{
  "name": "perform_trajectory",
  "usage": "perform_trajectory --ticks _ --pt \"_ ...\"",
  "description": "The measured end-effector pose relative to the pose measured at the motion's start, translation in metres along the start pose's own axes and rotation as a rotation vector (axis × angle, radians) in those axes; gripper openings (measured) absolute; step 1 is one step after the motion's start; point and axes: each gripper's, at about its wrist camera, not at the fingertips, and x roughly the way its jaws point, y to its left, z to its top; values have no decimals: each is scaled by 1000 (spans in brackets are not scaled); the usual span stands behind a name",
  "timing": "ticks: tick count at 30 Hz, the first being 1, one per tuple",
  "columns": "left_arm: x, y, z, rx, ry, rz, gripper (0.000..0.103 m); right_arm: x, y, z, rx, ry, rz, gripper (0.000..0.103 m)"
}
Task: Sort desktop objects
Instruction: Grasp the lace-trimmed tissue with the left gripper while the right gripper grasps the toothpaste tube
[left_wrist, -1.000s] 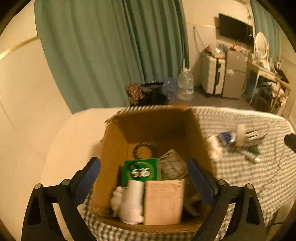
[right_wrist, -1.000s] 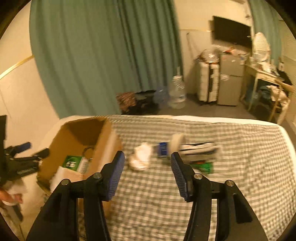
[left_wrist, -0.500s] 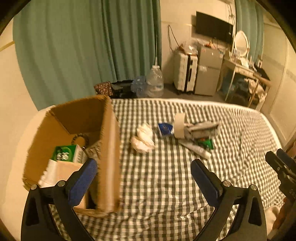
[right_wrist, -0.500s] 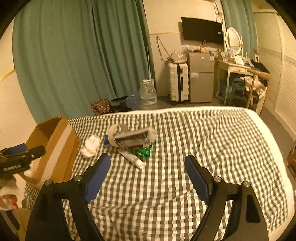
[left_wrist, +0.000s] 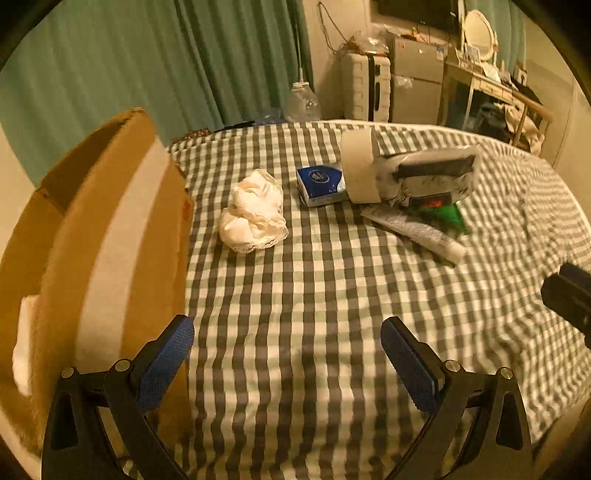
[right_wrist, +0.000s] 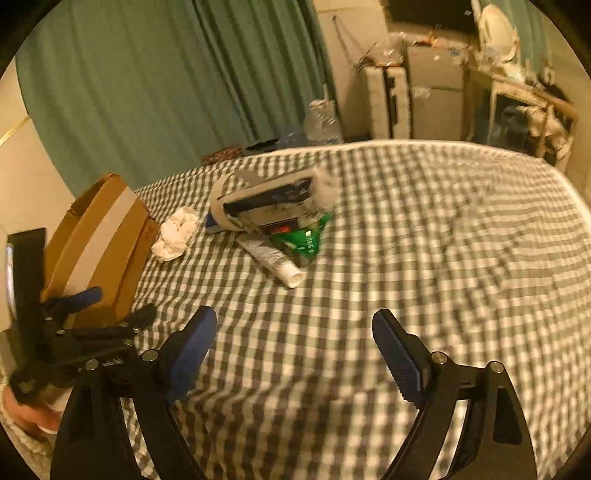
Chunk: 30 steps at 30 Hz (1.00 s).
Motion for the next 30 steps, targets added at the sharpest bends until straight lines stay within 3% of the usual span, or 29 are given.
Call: perform_trajectory --ticks 6,12,16,18,25,27,29,30 --pt "32 10 19 -62 2 -12 103 47 18 17 -187 32 -39 86" --pt "74 19 42 -73 17 6 103 88 14 31 -211 85 131 86" --pt "98 30 55 -119 15 -19 103 111 14 37 -214 130 214 75" --pt "107 36 59 -150 24 -27 103 122 16 38 -222 154 232 64" --pt "121 40 63 -182 27 -44 103 143 21 36 -227 176 218 57" --pt "117 43 57 -186 23 -71 91 144 26 33 -240 180 160 34" --pt "109 45 51 -197 13 -103 61 141 24 30 -213 186 139 26" --pt "105 46 49 -193 14 -112 51 139 23 29 -192 190 143 25"
